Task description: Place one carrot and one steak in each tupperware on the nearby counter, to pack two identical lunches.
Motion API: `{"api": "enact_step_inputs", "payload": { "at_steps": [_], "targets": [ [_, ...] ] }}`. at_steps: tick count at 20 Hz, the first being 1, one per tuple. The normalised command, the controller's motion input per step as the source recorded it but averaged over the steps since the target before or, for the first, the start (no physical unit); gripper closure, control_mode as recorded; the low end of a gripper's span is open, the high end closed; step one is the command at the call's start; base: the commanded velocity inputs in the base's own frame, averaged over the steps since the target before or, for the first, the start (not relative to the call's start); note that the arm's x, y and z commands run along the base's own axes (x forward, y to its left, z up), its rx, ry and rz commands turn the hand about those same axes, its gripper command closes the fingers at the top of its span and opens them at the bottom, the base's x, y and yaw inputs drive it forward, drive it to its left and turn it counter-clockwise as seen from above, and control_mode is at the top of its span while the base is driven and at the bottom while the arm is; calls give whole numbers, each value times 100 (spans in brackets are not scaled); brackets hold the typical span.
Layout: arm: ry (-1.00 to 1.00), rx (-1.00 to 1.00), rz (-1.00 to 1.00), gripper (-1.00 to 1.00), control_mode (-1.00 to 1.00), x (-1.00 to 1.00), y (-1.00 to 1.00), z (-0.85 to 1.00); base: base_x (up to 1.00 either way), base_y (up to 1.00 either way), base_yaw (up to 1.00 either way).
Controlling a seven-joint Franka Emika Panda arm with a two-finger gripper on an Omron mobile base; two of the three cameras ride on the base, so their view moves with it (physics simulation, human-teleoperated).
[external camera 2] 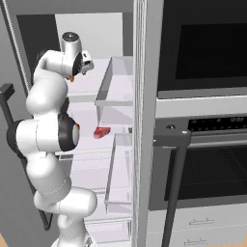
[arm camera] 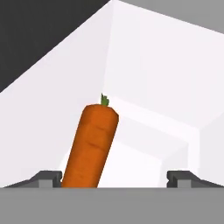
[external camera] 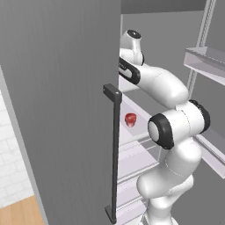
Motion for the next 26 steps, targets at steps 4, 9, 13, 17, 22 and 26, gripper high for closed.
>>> {"api": "enact_step_inputs", "payload": {
  "at_steps": [4,9,13,17,22,26],
  "targets": [
    [1,-10,0,100,-100,-14,-1,-94,0,0,0],
    [-1,-1,0,100,-100,-6,-16,-44,0,0,0],
    [-1,0,0,100,-100,-6,-24,-24,0,0,0],
    [-2,1,-5,100,-100,-44,-64,-18,0,0,0],
    [-35,5,-17,100,-100,-88,-33,55,0,0,0],
    [-62,1,-22,100,-100,-100,0,49,0,0,0]
  ]
}}
